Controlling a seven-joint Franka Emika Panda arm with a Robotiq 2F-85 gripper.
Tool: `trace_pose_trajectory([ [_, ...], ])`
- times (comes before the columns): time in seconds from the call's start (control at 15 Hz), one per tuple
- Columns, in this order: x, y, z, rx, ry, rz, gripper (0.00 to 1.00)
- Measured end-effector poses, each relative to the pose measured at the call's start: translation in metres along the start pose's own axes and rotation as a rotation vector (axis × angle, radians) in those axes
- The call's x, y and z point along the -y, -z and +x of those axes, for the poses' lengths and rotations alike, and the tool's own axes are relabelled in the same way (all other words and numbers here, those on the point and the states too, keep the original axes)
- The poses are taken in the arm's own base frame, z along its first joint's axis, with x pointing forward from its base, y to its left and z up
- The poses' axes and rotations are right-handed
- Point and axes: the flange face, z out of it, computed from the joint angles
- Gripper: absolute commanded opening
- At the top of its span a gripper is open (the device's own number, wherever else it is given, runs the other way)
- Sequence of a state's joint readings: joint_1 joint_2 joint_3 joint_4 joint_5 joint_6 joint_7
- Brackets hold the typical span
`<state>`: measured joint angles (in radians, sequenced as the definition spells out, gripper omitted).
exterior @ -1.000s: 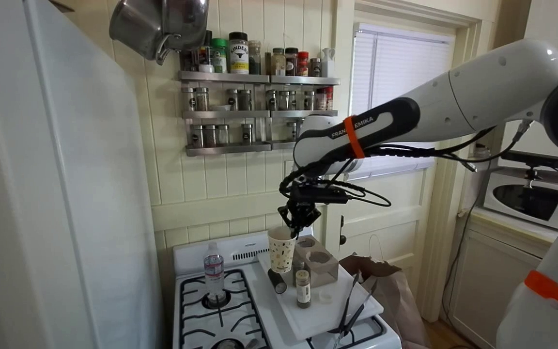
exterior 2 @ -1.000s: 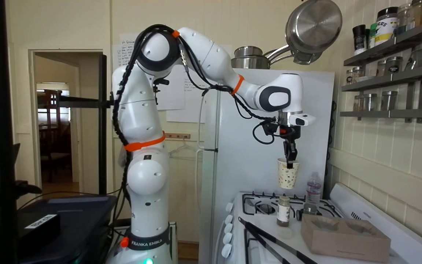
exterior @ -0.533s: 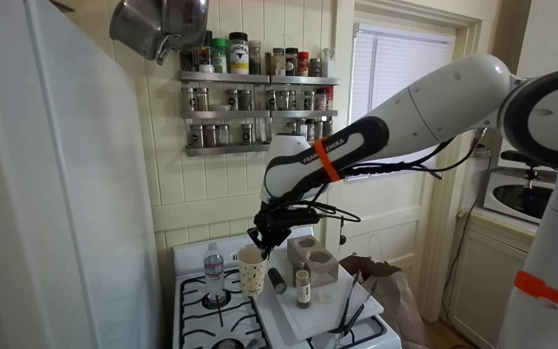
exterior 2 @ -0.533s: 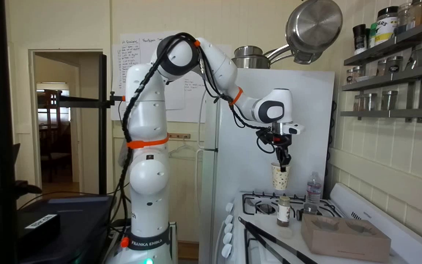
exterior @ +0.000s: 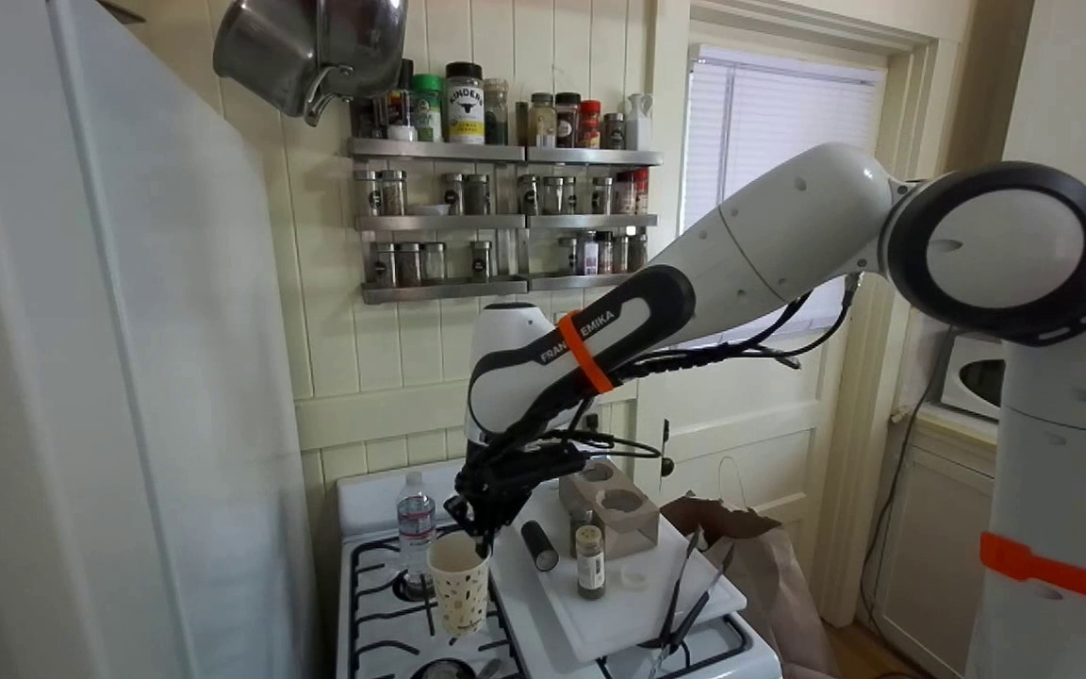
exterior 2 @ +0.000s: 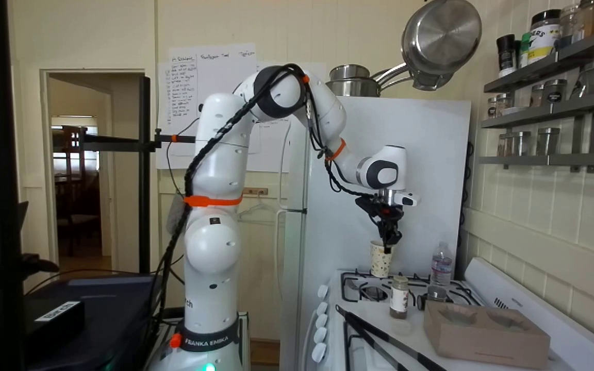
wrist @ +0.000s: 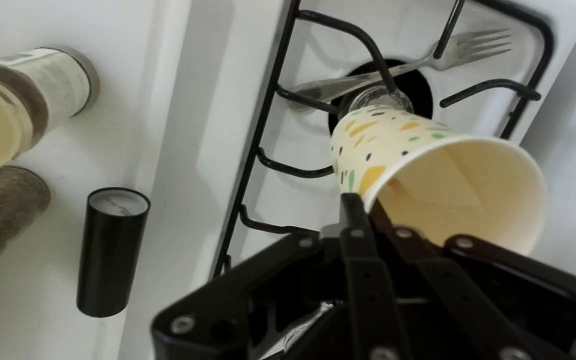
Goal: Move the cup to the left side of the stove
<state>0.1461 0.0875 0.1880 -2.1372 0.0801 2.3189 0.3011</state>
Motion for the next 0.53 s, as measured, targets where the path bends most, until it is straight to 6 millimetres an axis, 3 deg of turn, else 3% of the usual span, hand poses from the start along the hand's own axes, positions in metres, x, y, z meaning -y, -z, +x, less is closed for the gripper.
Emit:
trace_pose_trajectory([
  [0.33, 0.001, -0.003, 0.005, 0.005, 0.018, 0.006, 0.01],
  [0.53, -0.002, -0.016, 0.011, -0.004, 0.010, -0.011, 0.01],
])
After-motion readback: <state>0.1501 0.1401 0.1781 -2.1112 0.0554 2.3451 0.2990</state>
